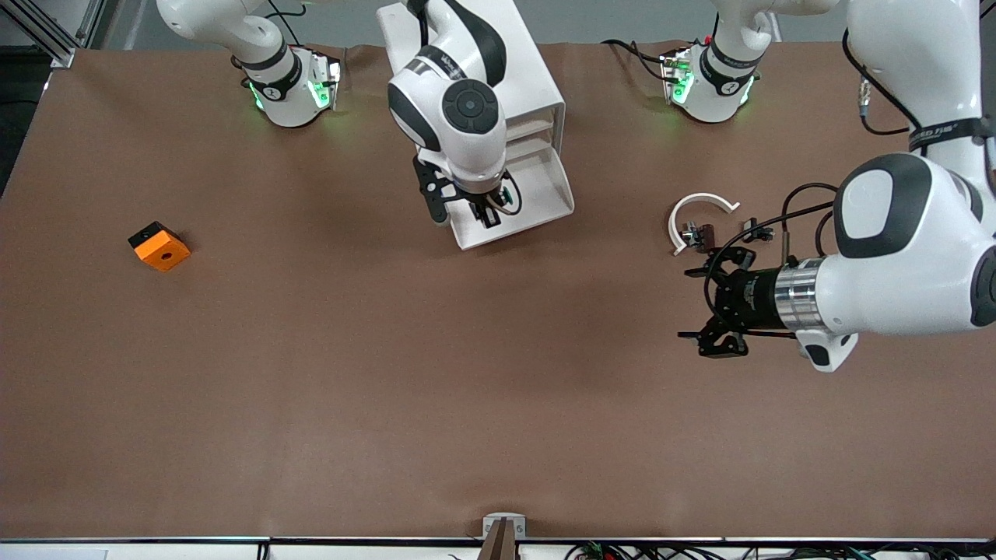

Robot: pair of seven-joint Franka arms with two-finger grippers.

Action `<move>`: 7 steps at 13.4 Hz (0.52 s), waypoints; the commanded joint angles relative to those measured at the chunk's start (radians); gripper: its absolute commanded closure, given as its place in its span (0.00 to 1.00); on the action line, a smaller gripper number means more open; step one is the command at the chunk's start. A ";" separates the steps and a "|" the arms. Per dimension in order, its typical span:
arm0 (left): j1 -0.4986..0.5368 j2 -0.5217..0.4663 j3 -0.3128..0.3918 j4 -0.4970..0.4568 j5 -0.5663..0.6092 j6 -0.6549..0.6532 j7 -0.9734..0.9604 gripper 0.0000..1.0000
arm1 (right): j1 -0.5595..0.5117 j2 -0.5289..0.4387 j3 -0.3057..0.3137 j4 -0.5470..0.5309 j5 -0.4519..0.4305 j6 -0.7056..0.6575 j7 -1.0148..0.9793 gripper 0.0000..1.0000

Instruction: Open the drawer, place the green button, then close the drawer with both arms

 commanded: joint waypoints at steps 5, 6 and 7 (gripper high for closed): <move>-0.004 -0.149 -0.001 -0.046 0.338 -0.022 0.606 0.00 | 0.103 0.115 -0.012 0.037 -0.012 0.115 0.200 1.00; -0.004 -0.164 -0.002 -0.047 0.379 -0.031 0.657 0.00 | 0.116 0.124 -0.013 0.039 -0.012 0.123 0.215 1.00; 0.001 -0.178 -0.002 -0.047 0.389 -0.037 0.698 0.00 | 0.125 0.133 -0.015 0.039 -0.015 0.129 0.231 1.00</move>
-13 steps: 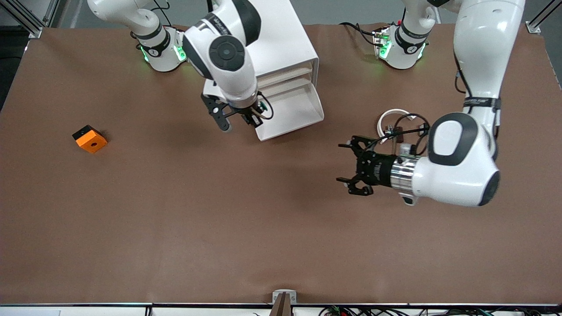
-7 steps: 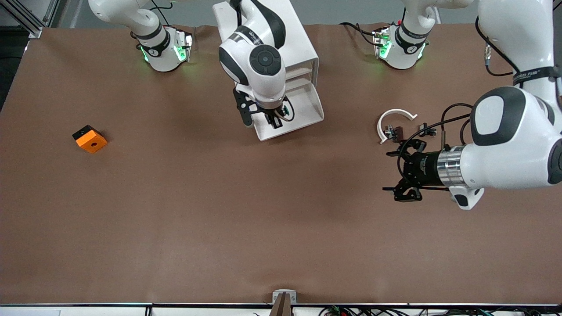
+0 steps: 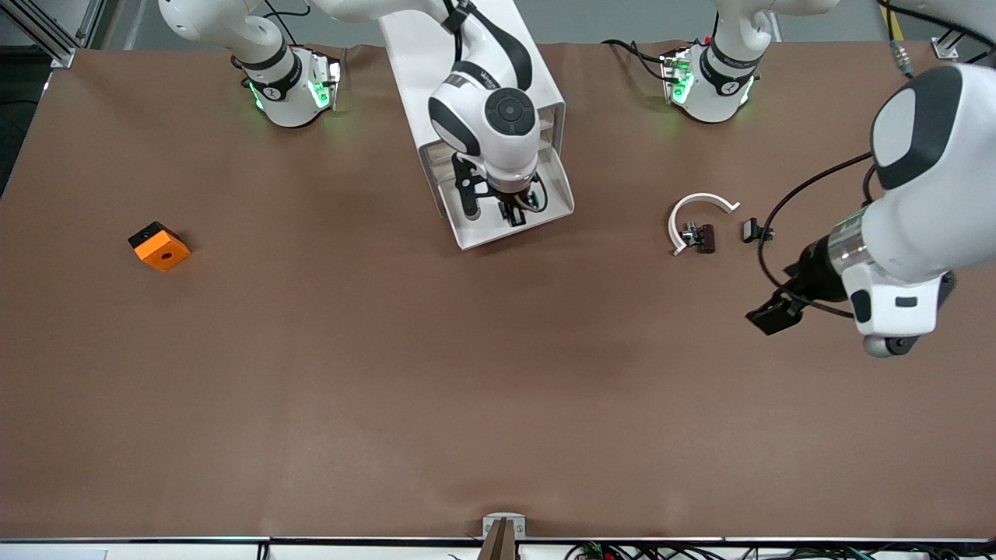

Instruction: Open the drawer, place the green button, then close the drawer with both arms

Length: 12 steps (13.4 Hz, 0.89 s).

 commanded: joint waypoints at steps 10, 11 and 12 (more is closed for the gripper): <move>0.040 -0.199 -0.003 -0.198 0.059 -0.011 0.317 0.00 | 0.079 0.101 -0.014 0.093 -0.018 0.028 0.140 1.00; 0.037 -0.201 -0.023 -0.233 0.060 0.004 0.318 0.00 | 0.080 0.107 -0.012 0.100 -0.018 0.028 0.140 1.00; 0.041 -0.201 -0.061 -0.268 0.060 0.027 0.321 0.00 | 0.087 0.109 -0.012 0.100 -0.018 0.028 0.140 1.00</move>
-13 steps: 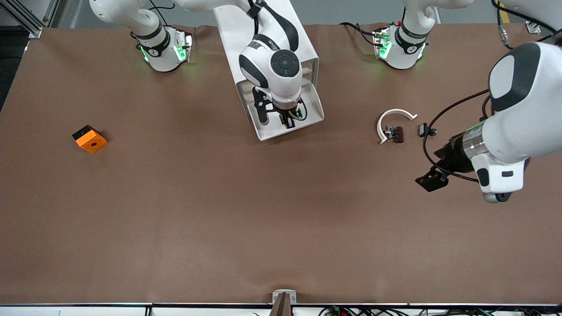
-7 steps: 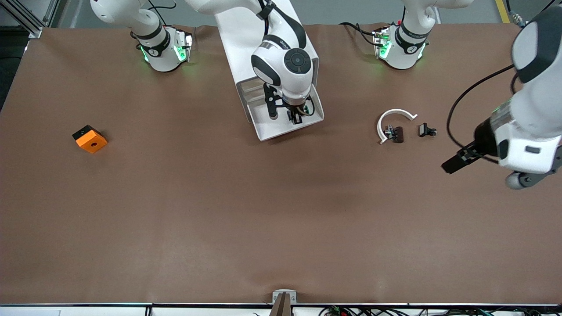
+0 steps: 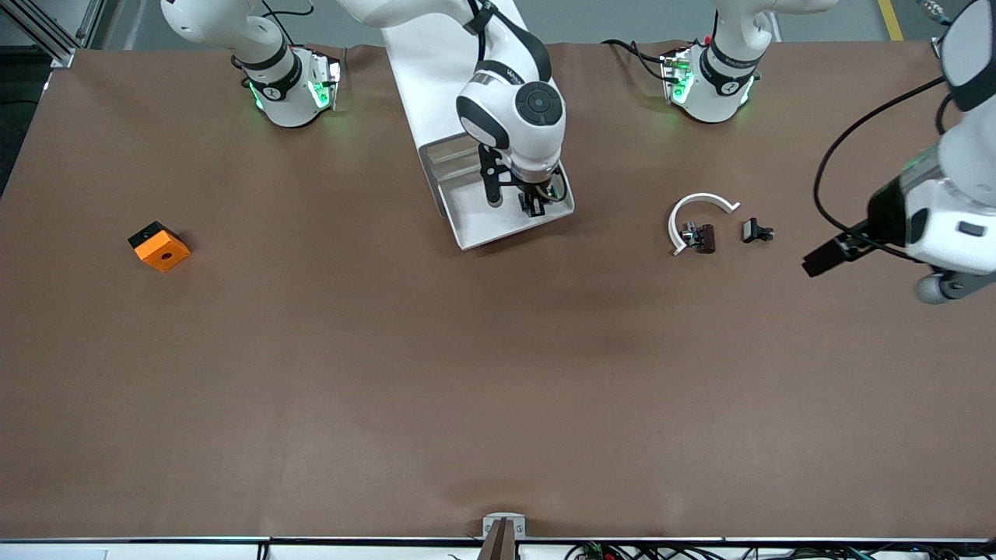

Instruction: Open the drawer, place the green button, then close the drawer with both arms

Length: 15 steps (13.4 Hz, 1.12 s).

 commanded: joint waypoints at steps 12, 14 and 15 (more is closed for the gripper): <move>-0.032 0.050 -0.313 -0.555 0.048 0.667 -0.143 0.00 | -0.019 0.024 -0.008 0.136 -0.022 -0.166 -0.151 0.00; -0.075 0.099 -0.327 -0.581 0.048 0.764 -0.246 0.00 | -0.047 0.021 -0.007 0.162 -0.019 -0.241 -0.322 0.00; -0.098 0.131 -0.327 -0.583 0.048 0.793 -0.268 0.00 | -0.058 0.020 -0.003 0.170 -0.018 -0.284 -0.467 0.00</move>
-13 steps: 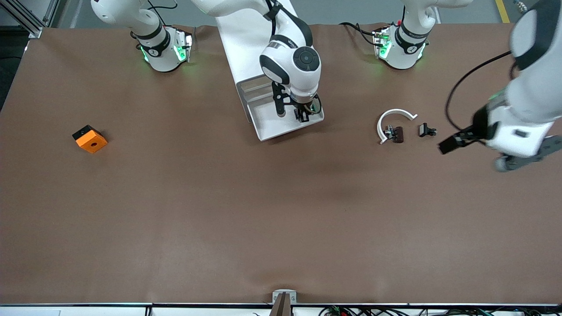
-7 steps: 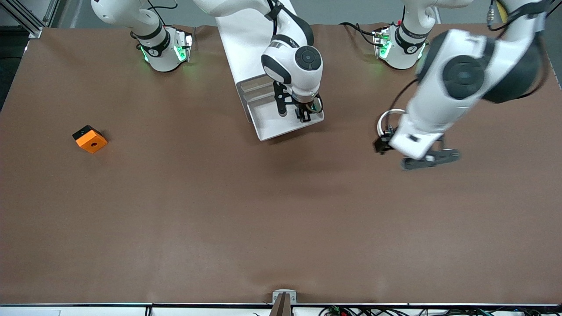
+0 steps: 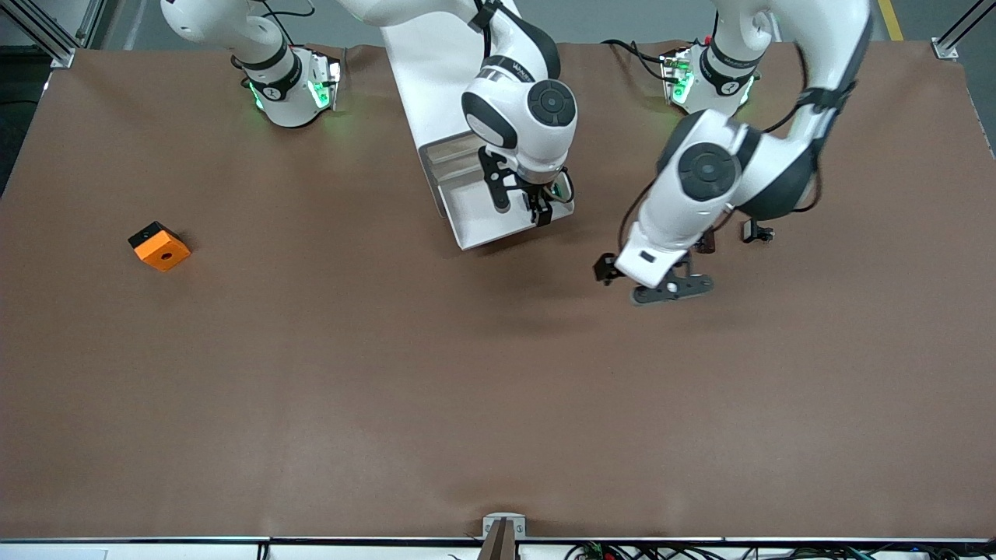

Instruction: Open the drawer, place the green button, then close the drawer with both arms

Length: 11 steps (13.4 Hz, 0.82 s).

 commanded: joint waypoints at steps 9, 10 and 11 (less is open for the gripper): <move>-0.159 0.188 -0.009 -0.015 -0.011 0.179 -0.216 0.00 | -0.124 -0.035 0.002 0.090 -0.019 -0.252 -1.145 0.00; -0.165 0.188 -0.011 -0.017 -0.011 0.177 -0.221 0.00 | -0.136 -0.042 -0.001 0.090 -0.022 -0.252 -1.257 0.00; -0.165 0.199 -0.012 -0.017 -0.011 0.174 -0.238 0.00 | -0.150 -0.056 -0.009 0.090 -0.043 -0.252 -1.339 0.00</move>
